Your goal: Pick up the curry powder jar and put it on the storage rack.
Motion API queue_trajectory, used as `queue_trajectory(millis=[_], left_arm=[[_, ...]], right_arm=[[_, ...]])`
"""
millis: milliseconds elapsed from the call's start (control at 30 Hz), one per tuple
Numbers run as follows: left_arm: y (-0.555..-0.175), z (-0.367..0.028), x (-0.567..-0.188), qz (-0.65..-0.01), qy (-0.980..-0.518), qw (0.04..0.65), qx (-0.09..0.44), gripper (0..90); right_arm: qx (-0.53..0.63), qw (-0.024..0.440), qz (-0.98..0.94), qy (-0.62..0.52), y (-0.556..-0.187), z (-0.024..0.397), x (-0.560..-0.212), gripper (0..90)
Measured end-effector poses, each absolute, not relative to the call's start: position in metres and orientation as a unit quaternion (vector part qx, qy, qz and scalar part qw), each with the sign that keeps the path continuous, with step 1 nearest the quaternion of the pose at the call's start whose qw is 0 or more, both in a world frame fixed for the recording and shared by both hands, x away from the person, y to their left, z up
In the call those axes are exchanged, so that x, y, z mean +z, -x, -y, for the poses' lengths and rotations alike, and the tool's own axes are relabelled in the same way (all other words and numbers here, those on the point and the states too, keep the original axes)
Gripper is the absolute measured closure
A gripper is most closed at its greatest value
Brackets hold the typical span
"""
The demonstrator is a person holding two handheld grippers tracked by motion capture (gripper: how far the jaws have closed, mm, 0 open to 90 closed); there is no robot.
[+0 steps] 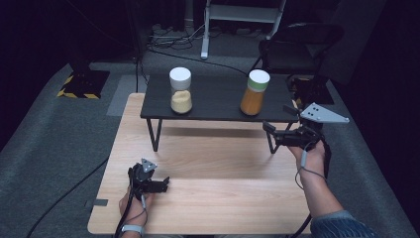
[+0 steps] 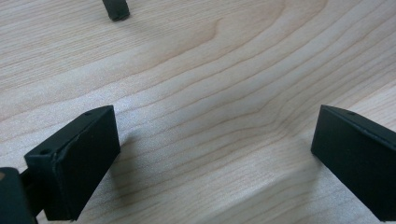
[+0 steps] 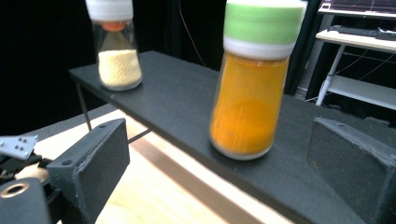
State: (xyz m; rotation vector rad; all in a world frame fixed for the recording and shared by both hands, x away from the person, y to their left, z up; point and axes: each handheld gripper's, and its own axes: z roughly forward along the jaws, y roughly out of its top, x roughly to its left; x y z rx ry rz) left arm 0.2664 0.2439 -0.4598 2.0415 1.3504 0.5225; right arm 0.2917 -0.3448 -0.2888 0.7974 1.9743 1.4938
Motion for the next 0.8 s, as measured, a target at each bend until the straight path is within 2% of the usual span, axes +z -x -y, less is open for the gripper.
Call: queue_trajectory(millis=[800], left_arm=[[-0.265, -0.244, -0.460, -0.512, -0.774, 0.313, 0.199, 1.0]], right_arm=[[0.521, 0.245, -0.765, -0.288, -0.278, 0.341, -0.353, 5.8]])
